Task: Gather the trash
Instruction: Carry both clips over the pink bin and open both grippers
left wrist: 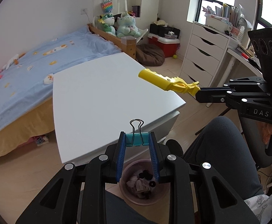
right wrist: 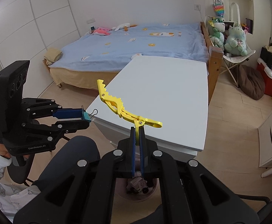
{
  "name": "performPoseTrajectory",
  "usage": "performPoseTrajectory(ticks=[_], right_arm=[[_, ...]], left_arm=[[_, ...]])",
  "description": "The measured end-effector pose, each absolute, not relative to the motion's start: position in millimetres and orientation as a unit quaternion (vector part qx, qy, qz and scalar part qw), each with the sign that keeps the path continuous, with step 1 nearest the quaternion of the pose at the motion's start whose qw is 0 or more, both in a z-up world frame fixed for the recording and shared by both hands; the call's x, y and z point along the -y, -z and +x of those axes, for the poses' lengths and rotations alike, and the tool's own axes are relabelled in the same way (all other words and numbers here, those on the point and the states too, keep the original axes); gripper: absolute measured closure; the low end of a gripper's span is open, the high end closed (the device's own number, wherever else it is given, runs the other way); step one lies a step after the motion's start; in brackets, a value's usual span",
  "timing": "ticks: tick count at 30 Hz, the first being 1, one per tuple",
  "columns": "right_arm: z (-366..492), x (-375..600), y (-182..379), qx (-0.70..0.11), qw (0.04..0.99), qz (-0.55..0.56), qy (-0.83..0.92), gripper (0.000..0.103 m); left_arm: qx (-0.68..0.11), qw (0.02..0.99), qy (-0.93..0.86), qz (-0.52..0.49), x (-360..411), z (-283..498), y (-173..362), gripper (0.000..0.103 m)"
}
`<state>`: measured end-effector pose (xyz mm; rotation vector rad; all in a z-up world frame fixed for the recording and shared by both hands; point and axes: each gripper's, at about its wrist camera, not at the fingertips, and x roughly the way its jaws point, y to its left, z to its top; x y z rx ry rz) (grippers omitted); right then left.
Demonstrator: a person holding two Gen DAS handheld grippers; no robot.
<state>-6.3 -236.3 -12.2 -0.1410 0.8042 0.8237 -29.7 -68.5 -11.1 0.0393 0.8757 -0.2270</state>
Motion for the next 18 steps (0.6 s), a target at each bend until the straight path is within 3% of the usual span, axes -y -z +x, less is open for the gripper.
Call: performPoseTrajectory(ticks=[6, 7, 8, 10, 18], right_arm=[[-14.2, 239.6, 20.0, -0.389, 0.833, -0.064, -0.387, 0.100], [-14.0, 240.4, 21.4, -0.391, 0.833, -0.064, -0.386, 0.100], [-14.7, 241.2, 21.9, -0.392, 0.833, -0.063, -0.385, 0.100], [-14.4, 242.4, 23.3, -0.394, 0.833, -0.061, -0.383, 0.100], [-15.9, 244.2, 24.5, -0.395, 0.832, -0.062, -0.383, 0.100]], left_arm=[[-0.433, 0.892, 0.124, 0.017, 74.8, -39.1, 22.2, 0.077], [-0.433, 0.893, 0.125, 0.015, 74.6, -38.8, 22.8, 0.073], [-0.433, 0.893, 0.121, 0.016, 74.0, -38.8, 23.1, 0.045], [-0.416, 0.902, 0.117, 0.008, 69.4, -39.9, 21.3, 0.011], [-0.424, 0.901, 0.091, 0.002, 60.7, -39.1, 21.0, 0.008]])
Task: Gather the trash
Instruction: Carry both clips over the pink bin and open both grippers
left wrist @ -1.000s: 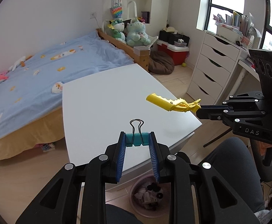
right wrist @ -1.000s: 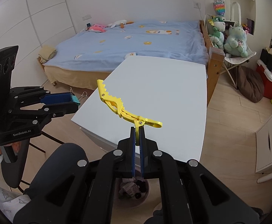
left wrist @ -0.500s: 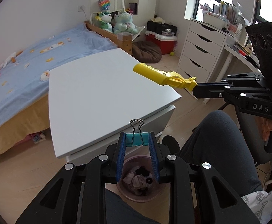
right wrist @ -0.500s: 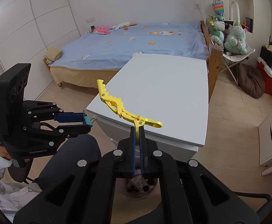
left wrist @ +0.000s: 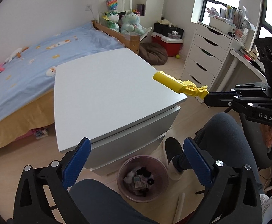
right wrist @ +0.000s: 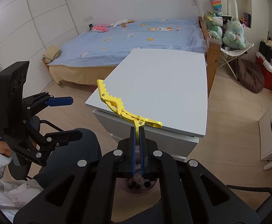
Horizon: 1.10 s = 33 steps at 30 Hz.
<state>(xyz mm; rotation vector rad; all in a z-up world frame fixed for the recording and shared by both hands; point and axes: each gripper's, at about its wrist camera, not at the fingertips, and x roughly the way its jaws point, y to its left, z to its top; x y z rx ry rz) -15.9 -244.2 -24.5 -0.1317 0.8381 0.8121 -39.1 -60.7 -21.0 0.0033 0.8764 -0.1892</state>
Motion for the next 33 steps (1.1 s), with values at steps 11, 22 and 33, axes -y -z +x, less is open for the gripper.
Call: performPoseTrajectory(ticks=[11, 22, 33], right_arm=[[-26.2, 234.3, 25.0, -0.395, 0.826, -0.085, -0.394, 0.100], [-33.6, 215.5, 33.5, -0.410, 0.803, -0.108, -0.419, 0.100], [-35.5, 205.7, 42.8, -0.426, 0.790, -0.111, -0.427, 0.045]], left_arm=[[-0.417, 0.907, 0.061, 0.001, 43.8, -48.6, 12.3, 0.008], [-0.406, 0.913, 0.016, -0.024, 7.8, -58.2, 4.6, 0.008], [-0.403, 0.914, 0.009, -0.040, 0.1, -61.4, 5.7, 0.008]])
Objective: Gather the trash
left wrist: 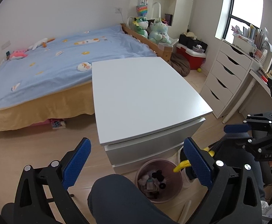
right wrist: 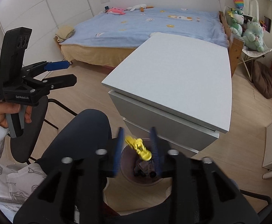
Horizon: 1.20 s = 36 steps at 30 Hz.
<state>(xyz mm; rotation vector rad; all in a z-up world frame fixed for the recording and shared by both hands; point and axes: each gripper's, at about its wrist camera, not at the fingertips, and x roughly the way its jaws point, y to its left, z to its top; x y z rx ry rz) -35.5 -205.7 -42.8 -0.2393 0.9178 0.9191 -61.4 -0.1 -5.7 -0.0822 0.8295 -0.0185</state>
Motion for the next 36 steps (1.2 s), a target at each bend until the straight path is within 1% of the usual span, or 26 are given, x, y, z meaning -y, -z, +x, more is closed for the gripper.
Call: performPoseTrajectory(ticks=[2, 4, 6, 8, 12, 17, 36], right_arm=[[-34.5, 208.9, 41.3, -0.421, 0.796, -0.096, -0.424, 0.021], [-32.5, 211.1, 40.2, -0.420, 0.802, -0.089, -0.415, 0.010], [-31.6, 213.3, 39.5, -0.419, 0.808, -0.084, -0.406, 0.006], [-29.4, 214.3, 40.1, -0.423, 0.812, -0.080, -0.394, 0.005], [-24.0, 215.1, 43.4, -0.438, 0.824, -0.086, -0.349, 0.004], [-15.1, 221.4, 43.5, -0.457, 0.821, -0.055, -0.337, 0.004], [26.3, 211.8, -13.7, -0.398, 0.863, -0.057, -0.305, 0.004]], left_arm=[[-0.404, 0.914, 0.011, -0.039, -0.3, -61.0, 5.9, 0.008], [-0.406, 0.913, 0.013, -0.038, 0.8, -60.8, 6.9, 0.008], [-0.408, 0.912, 0.014, -0.037, 2.1, -59.7, 7.8, 0.008], [-0.410, 0.911, 0.017, -0.037, 3.9, -58.7, 8.8, 0.008], [-0.409, 0.911, 0.028, -0.033, 9.0, -58.1, 9.0, 0.008], [-0.409, 0.911, 0.030, -0.033, 12.2, -54.3, 7.1, 0.008], [-0.376, 0.925, 0.031, -0.041, 7.0, -12.2, -19.9, 0.008]])
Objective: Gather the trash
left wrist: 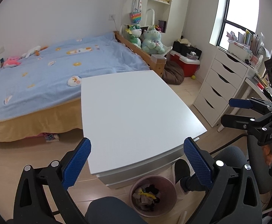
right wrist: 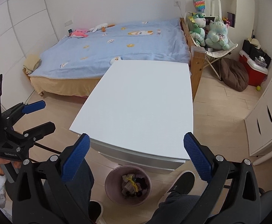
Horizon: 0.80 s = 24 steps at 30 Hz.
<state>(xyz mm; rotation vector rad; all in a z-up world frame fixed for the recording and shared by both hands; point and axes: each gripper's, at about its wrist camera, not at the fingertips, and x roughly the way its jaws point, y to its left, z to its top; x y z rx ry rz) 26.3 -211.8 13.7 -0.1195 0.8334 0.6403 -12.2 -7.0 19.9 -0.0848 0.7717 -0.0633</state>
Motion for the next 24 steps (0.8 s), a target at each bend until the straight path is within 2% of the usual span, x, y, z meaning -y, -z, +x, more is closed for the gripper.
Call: performPoseTrajectory(ticks=[9, 24], right_arm=[[47.1, 201.9, -31.1, -0.383, 0.866, -0.054, -0.316, 0.004], [55.1, 200.6, -29.1, -0.386, 0.861, -0.054, -0.326, 0.004]], left_arm=[[-0.368, 0.928, 0.036, -0.042, 3.6, 7.3, -32.4, 0.006], [-0.363, 0.929, 0.038, -0.065, 0.4, 13.3, -32.4, 0.006]])
